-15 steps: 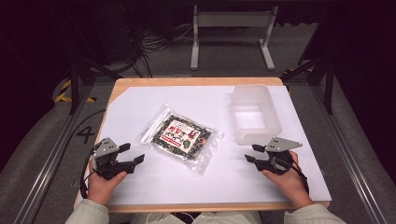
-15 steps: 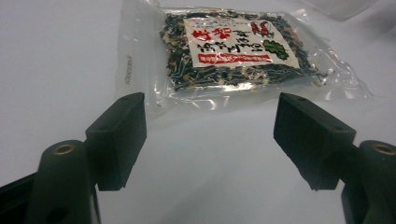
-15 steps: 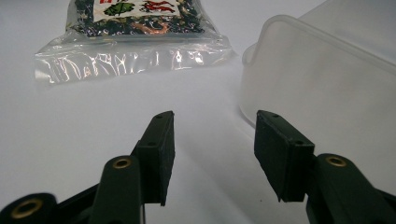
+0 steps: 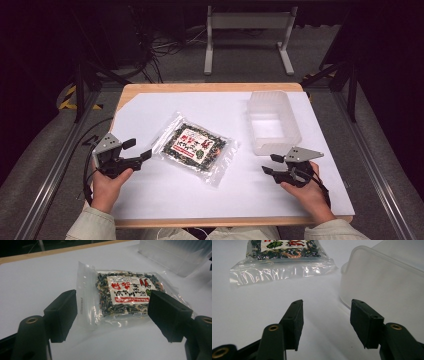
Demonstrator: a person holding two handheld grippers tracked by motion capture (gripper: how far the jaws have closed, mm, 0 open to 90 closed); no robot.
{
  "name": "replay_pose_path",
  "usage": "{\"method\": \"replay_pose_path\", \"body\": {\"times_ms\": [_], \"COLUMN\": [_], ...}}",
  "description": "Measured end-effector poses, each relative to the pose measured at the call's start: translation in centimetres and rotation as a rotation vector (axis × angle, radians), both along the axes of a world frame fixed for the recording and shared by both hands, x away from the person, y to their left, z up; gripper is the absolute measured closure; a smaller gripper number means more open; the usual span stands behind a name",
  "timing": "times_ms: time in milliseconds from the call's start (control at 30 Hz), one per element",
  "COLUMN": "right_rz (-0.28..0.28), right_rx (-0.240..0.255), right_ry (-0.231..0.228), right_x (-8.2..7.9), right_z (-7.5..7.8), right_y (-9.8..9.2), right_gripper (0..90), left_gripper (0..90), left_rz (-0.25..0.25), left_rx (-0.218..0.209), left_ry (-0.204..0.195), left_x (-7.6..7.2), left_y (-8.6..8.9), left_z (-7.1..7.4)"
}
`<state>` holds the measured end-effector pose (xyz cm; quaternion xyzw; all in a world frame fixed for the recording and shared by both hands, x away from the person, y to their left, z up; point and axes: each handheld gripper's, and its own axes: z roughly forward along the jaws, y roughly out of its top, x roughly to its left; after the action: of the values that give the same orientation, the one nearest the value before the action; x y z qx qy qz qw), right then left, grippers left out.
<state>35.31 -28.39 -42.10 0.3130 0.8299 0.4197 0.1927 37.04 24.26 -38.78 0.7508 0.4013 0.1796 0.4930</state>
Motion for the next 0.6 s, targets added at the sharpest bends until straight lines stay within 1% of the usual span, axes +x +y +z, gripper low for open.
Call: {"method": "replay_pose_path", "body": {"times_ms": [200,267,367,500,567,600], "right_rz": [-0.005,-0.006,-0.007,-0.004,0.002,0.007], "right_rx": [0.002,0.004,0.006,0.009,0.009,0.008], "right_ry": [0.008,0.009,0.013,0.023,0.031,0.035], "right_x": [0.1,0.2,0.3,0.4,0.4,0.4], "right_z": [-0.1,-0.1,-0.2,-0.2,-0.2,-0.2], "right_y": [-0.1,-0.2,-0.3,-0.3,-0.3,-0.3], "right_gripper": [43.4,43.2,43.1,44.0,44.5,44.7], "left_gripper": [22.9,23.0,22.8,21.9,21.6,21.4], "left_rz": [0.002,0.004,0.002,0.003,0.007,0.010], "left_rx": [-0.010,-0.001,-0.006,-0.012,-0.011,-0.018], "left_ry": [-0.004,-0.005,-0.003,-0.002,0.003,0.007], "left_x": [1.6,1.9,2.3,2.8,3.3,3.5], "left_y": [-0.4,-0.5,-0.5,-0.6,-0.5,-0.5], "left_z": [0.6,0.7,0.8,0.8,0.6,0.5]}}
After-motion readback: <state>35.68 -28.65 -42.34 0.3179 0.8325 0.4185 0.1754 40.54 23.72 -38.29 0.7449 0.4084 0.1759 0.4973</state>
